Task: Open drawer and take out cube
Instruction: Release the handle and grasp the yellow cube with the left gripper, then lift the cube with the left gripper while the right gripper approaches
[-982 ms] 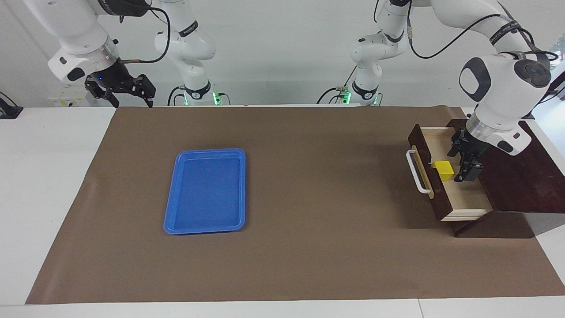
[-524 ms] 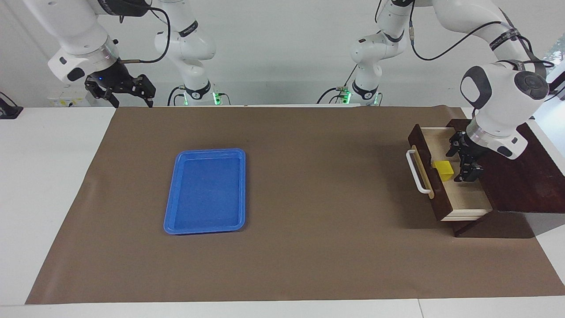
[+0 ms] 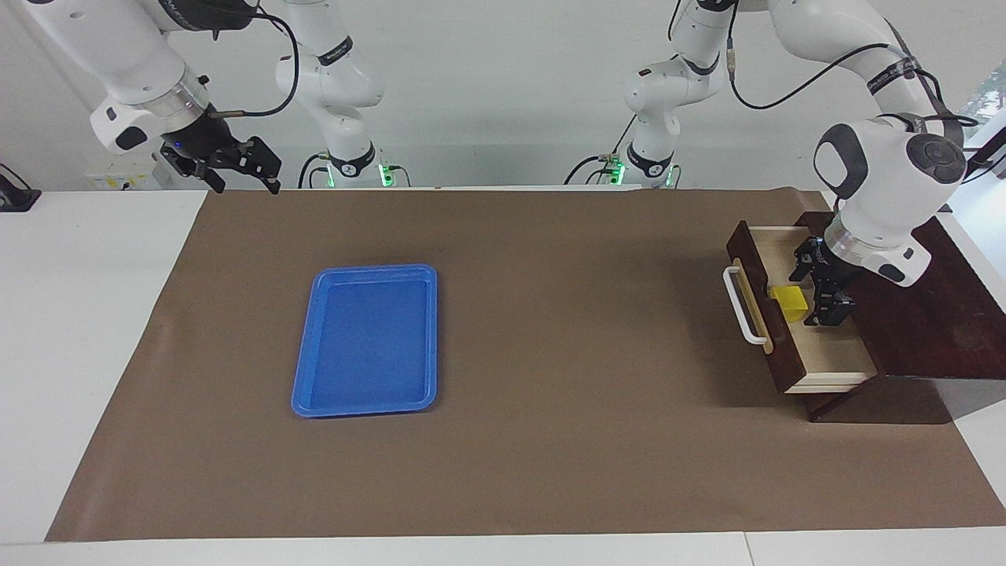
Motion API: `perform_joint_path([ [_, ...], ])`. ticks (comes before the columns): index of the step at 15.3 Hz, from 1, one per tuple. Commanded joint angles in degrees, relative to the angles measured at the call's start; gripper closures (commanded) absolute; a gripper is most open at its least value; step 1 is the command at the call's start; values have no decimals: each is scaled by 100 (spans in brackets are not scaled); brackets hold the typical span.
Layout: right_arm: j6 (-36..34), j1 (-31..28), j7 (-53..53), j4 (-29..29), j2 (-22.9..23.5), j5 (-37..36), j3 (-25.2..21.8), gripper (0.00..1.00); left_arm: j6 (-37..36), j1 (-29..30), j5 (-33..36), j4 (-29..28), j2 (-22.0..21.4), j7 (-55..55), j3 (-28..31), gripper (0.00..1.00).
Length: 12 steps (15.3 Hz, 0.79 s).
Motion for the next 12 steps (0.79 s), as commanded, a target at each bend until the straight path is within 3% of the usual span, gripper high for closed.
perform_joint_path([
  [1, 381, -56, 1169, -653, -263, 660, 43, 0, 138, 82, -85, -256, -216, -33, -34, 18],
  [3, 461, -56, 1873, -873, -299, 1126, 43, 0, 138, 82, -76, -273, -234, -7, -34, 41],
  [4, 470, -56, 2199, -892, -247, 1311, 43, 0, 130, 82, -76, -273, -234, 20, -34, 62],
  [5, 488, -56, 2524, -901, -159, 1522, 43, 0, 121, 82, -76, -256, -225, 46, -34, 92],
  [6, 523, -4, 2875, -909, -71, 1733, 43, 0, 112, 74, -76, -247, -225, 46, -34, 100],
  [9, 786, 137, 3790, -945, 219, 2304, 61, 0, -19, 74, -76, -37, -208, 46, -43, 100],
  [12, 1224, 532, 4555, -997, 518, 2770, 61, 0, -834, 21, -67, 770, -137, 81, -52, 100],
])
